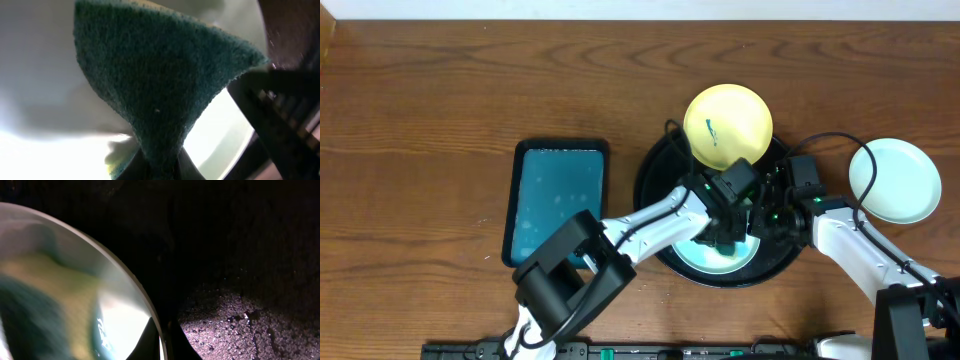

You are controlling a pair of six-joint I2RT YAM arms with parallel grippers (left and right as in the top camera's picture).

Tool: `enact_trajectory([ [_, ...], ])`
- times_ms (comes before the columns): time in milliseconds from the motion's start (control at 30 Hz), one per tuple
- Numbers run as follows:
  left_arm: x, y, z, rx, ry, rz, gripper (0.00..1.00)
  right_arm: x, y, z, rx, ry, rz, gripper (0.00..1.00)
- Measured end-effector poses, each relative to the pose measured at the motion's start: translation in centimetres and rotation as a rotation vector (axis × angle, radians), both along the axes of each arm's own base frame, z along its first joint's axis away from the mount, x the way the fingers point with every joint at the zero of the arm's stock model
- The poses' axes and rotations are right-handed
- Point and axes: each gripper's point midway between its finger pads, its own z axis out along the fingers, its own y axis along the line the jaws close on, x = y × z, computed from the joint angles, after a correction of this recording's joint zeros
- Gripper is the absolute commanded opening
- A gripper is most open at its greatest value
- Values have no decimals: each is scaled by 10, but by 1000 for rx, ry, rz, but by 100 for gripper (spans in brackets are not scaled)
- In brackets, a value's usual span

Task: Clean dirty plates on tray and stack at the side
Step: 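Scrub the second pale green plate with the sponge, left gripper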

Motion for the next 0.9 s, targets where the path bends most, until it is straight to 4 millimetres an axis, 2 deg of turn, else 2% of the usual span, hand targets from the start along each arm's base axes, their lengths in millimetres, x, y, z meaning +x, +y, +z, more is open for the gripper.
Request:
enact_trajectory([
  [200,-4,-4,-1,-14,15,-4,8,0,0,0,1,2,-9,1],
  [333,-4,6,-2,27,34,8,7,0,0,0,1,2,-10,1],
  [500,-2,46,-4,196,45,54,7,-1,1,0,7,5,-10,1],
  [633,12,96,-3,395,12,116,7,-1,2,0,15,8,-11,1],
  [767,32,117,11,513,-83,133,7,-3,9,-1,40,17,6,1],
  [900,37,135,27,609,-117,130,8,-2,9,0,35,6,26,1],
])
